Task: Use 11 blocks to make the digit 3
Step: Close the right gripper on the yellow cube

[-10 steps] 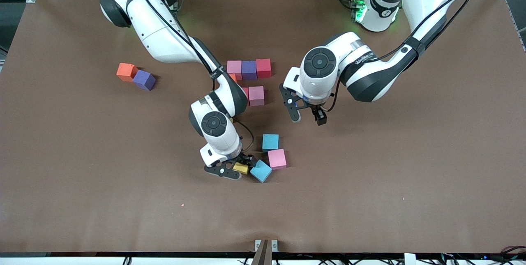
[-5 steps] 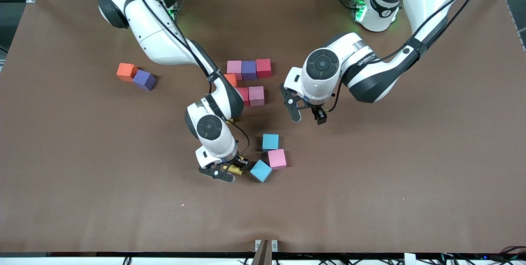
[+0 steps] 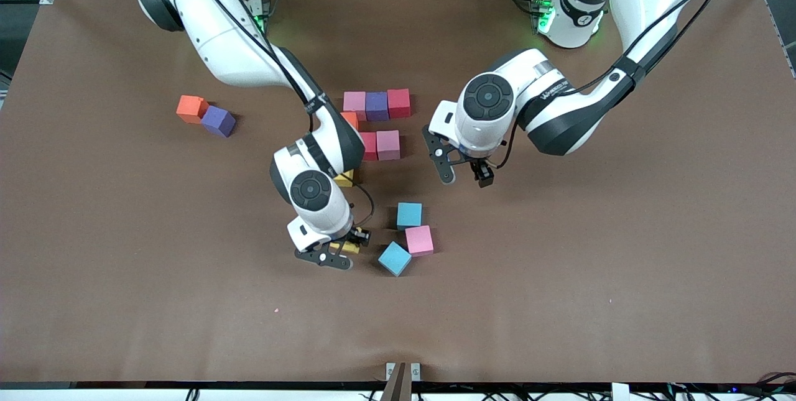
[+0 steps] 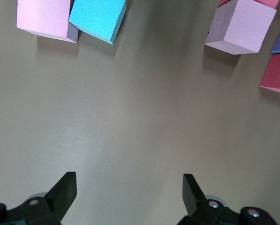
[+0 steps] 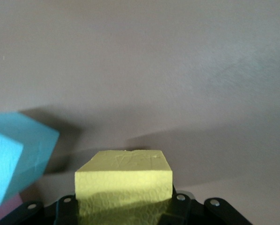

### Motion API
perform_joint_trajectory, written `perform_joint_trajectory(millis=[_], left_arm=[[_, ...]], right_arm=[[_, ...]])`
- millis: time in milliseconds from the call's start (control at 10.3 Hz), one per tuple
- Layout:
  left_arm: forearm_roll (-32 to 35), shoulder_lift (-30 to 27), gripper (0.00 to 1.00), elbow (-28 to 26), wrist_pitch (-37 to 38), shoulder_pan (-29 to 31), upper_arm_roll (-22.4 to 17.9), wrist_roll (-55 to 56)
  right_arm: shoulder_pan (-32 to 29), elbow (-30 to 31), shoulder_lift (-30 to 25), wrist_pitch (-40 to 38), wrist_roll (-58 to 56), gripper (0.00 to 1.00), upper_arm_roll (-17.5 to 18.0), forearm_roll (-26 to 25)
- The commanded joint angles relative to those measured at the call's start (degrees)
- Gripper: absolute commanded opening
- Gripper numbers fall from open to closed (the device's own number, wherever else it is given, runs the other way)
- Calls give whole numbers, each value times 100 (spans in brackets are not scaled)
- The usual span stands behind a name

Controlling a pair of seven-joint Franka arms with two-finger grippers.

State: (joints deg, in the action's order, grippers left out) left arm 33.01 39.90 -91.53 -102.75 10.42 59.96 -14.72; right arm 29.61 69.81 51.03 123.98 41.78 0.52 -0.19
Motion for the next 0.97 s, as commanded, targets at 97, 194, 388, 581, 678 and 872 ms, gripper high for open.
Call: perform_joint_trajectory(millis=[97,194,388,581,678,872], left_arm=[[-155,-132,100,-23,89,39,24,-75],[-155,-132,100,-14,89,48,24,-75],[-155,-123,100,-14,89,39,16,-75],[-155,-123,100,-14,89,39,16,-75],[-155,-123,100,-14,89,39,24,-75],[-155,-123,100,-14,89,39,24,-75]], right_arm=[[-412,1813,-1190,205,-863,0,361,-33],[-430,2156,-1340,415,-917,0,370,-33],[-368,2894,-1508,1222,-848,0,378,-33],[-307,3196,-1561,1340,-803,0,448,-33],[-289,3249,-1561,1392,-751,0,466,-33],[-246,3328,-1544,1454,-558,0,466,-33]])
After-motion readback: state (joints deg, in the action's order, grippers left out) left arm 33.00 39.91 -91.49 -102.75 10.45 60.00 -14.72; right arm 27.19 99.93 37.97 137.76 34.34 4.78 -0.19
